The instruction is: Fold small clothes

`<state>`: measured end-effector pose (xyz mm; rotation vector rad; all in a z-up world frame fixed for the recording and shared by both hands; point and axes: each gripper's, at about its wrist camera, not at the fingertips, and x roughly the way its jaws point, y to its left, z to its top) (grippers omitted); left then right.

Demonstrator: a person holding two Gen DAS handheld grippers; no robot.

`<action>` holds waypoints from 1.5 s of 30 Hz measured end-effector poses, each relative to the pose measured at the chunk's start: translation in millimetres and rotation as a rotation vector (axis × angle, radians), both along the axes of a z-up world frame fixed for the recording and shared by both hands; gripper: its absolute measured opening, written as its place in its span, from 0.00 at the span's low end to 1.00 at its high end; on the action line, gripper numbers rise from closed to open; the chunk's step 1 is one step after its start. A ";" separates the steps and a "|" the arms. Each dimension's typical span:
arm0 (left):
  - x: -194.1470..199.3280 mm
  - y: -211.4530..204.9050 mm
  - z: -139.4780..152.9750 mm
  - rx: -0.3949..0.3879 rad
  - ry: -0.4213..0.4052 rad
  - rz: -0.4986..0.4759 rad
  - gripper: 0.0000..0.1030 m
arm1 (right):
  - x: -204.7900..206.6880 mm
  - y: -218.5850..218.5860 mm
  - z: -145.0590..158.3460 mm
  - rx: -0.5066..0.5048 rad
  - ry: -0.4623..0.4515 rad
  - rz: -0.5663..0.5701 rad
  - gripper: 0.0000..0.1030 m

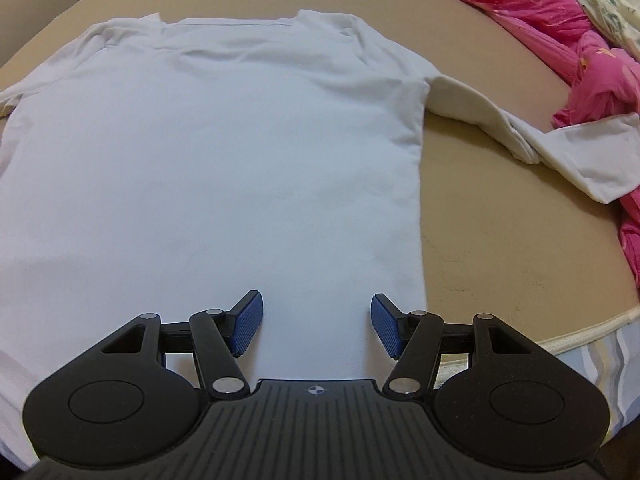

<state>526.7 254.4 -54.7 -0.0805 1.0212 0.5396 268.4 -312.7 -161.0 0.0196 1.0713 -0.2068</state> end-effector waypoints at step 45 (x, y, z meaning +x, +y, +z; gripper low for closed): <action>-66.8 -421.4 22.1 -0.451 -0.142 -0.883 0.76 | -15.6 -5.8 15.7 -0.010 -0.029 -0.015 0.60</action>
